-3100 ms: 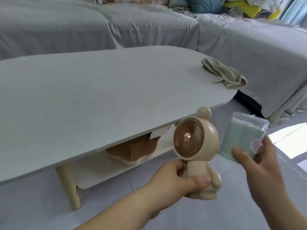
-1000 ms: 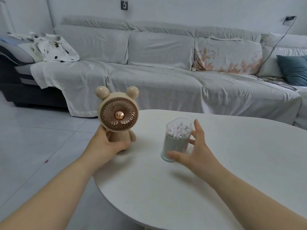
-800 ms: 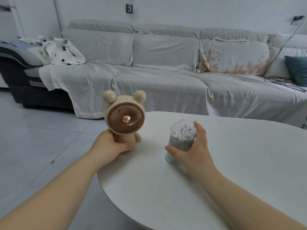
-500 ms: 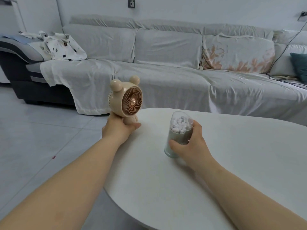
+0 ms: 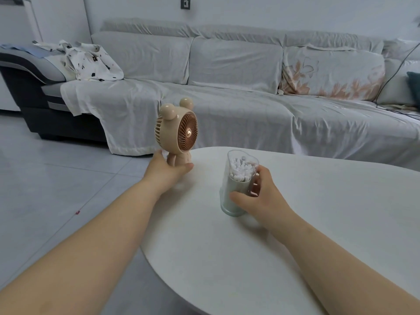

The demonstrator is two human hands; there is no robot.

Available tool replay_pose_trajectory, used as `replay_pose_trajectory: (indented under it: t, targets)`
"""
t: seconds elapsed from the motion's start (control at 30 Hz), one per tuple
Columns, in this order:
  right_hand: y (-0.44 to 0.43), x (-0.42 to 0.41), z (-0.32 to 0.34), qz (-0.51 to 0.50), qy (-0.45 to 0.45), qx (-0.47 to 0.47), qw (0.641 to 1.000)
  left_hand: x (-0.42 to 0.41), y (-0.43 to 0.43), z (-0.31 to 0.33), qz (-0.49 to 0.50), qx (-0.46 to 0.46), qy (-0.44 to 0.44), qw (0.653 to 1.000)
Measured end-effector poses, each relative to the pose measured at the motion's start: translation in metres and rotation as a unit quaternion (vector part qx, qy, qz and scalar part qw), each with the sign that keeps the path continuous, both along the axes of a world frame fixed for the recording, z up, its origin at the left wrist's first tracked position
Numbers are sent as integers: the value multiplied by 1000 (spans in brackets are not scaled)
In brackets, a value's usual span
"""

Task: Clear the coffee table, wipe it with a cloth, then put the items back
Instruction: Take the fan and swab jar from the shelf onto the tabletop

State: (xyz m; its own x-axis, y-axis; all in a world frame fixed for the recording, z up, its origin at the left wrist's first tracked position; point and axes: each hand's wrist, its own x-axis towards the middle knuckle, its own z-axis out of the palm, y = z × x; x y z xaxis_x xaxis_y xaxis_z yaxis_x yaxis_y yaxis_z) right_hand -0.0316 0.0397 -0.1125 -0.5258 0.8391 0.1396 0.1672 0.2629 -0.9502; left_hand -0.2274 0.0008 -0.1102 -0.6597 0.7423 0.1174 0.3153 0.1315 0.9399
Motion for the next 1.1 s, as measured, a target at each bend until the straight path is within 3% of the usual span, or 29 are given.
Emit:
replay_pose_trajectory:
  t: [0.13,0.23,0.47,0.73,0.83,0.97,1.1]
  targets:
    - [-16,-16,1,53,-12,11,998,4,-49,-3,45,39,47,997]
    - [-33,-40,-1,88,-8,22,996,17,-77,-8,10,92,19,996]
    - [-59,-81,-5,68,6,51,996,22,-85,-8,-33,109,-46,992]
    - [-58,-96,-3,62,23,56,996,19,-73,-13,43,130,20,990]
    - [-58,-86,0,85,4,65,994,21,-74,-15,50,121,39,991]
    - [-62,-46,6,59,-47,148,986,32,-94,-21,90,169,84,978]
    - [-71,3,17,-9,-64,185,981,62,-139,-32,17,175,106,979]
